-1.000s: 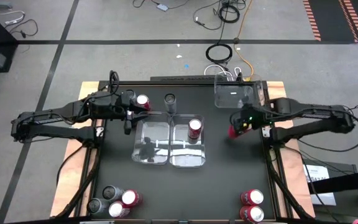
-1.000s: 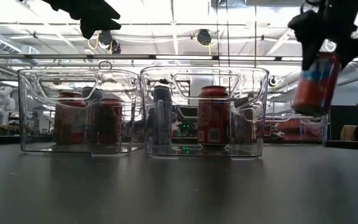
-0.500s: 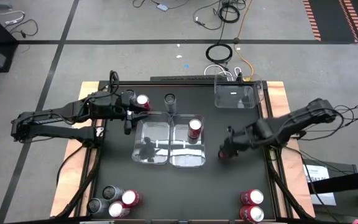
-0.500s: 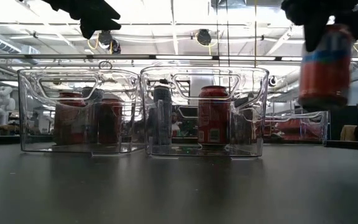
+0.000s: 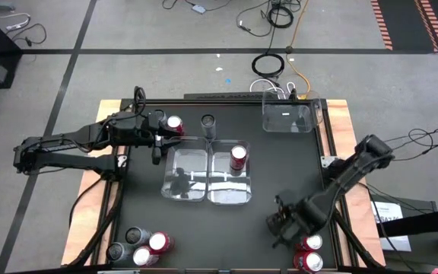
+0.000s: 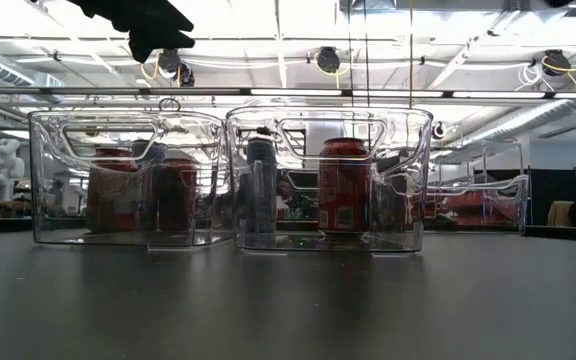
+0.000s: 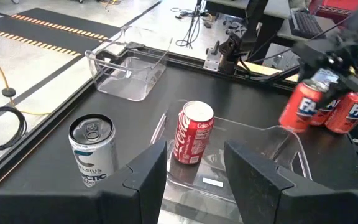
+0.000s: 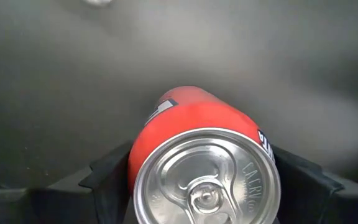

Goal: Sort soda cans
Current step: Move the red soda can to the bottom right of the table

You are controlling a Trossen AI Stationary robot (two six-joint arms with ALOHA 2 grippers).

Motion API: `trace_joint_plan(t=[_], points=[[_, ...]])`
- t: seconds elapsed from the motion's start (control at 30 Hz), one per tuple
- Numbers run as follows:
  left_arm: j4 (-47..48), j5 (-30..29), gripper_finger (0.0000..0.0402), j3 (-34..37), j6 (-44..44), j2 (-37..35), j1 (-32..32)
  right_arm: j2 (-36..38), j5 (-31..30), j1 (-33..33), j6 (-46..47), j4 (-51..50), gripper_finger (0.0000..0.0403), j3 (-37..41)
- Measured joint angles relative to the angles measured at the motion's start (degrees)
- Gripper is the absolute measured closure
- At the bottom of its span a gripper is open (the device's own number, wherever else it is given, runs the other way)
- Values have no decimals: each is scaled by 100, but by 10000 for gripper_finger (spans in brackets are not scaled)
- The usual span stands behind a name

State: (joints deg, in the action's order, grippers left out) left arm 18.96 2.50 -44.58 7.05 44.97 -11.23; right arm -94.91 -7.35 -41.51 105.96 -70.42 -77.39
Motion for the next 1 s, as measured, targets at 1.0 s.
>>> trace_joint_plan(t=[1.0], points=[[2, 0, 232, 0, 0, 2, -2, -698, 299, -324, 77, -280, 47, -745]])
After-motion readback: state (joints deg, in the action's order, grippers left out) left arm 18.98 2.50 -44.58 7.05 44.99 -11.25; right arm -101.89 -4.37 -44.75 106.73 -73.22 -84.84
